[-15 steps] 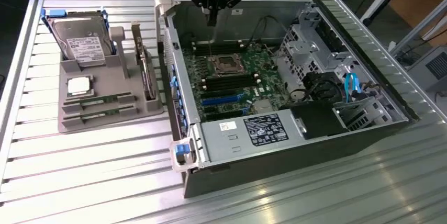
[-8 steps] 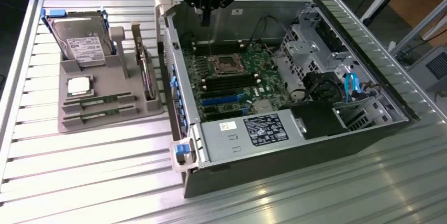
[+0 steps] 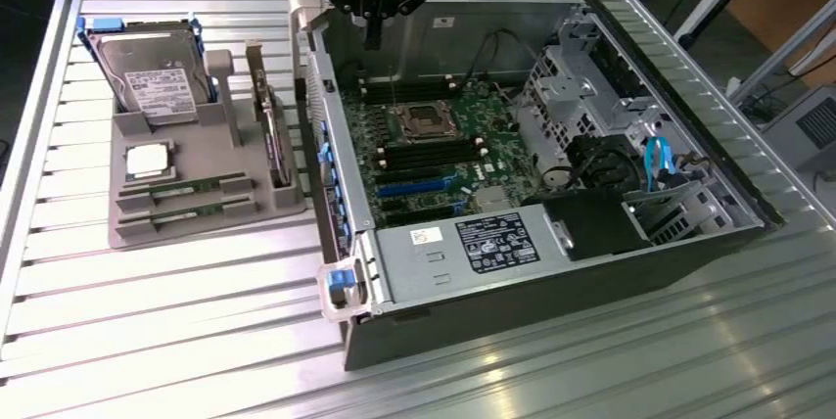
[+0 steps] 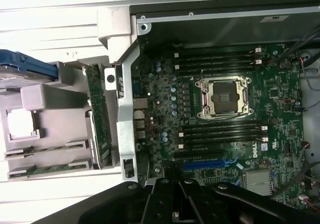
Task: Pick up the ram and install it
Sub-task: 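Reach for the ram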
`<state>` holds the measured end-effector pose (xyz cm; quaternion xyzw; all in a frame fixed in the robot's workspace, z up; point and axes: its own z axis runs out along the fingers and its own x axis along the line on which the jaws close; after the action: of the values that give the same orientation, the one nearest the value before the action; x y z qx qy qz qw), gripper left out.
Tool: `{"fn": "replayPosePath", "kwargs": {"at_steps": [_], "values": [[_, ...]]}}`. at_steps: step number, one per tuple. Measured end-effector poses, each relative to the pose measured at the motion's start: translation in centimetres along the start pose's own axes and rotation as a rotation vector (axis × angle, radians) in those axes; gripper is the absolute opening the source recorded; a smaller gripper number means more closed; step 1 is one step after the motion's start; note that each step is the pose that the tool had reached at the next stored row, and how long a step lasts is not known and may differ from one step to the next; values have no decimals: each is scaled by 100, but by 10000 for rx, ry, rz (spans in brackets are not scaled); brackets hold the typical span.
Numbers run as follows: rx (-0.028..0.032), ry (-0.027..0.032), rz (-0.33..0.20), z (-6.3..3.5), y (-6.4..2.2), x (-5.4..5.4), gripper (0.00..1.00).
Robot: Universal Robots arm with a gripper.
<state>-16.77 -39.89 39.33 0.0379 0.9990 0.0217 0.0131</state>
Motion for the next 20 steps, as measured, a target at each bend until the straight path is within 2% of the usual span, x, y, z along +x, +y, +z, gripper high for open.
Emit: {"fn": "replayPosePath", "kwargs": {"at_steps": [17, 20], "values": [[-1, 0, 0, -11, -30, 401, 10], [0, 0, 0, -14, -39, 524, 10]]}}
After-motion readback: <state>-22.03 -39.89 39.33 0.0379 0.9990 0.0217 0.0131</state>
